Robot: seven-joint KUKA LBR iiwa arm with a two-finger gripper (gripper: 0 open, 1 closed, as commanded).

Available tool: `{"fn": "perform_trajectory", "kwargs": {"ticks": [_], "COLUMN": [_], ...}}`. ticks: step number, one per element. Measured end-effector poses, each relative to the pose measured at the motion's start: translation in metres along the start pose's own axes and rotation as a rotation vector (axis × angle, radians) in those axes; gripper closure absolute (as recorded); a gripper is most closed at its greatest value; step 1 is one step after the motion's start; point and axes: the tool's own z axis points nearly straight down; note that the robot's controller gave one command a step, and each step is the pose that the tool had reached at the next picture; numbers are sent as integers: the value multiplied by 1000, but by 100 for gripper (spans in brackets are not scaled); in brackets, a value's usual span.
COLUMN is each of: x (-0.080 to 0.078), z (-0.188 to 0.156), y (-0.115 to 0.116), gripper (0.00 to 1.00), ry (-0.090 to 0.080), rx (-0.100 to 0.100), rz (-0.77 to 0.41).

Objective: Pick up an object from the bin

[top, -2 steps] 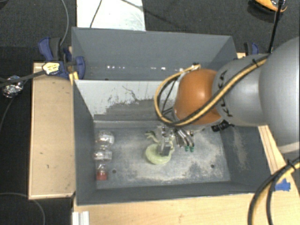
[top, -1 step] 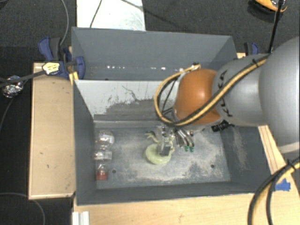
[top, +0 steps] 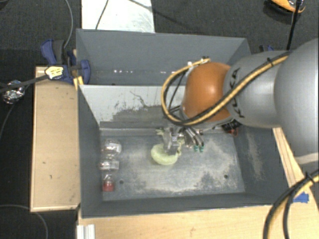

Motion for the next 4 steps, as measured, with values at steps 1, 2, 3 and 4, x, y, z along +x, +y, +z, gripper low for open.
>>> {"fn": "perform_trajectory", "kwargs": {"ticks": [1, 2, 3, 4], "x": [0, 0, 0, 0], "z": [0, 0, 0, 0], "y": [0, 0, 0, 0], "gripper": [0, 100, 0, 100], "ry": [0, 0, 0, 0], "rx": [0, 0, 0, 0], "rz": [2, 4, 4, 5]}}
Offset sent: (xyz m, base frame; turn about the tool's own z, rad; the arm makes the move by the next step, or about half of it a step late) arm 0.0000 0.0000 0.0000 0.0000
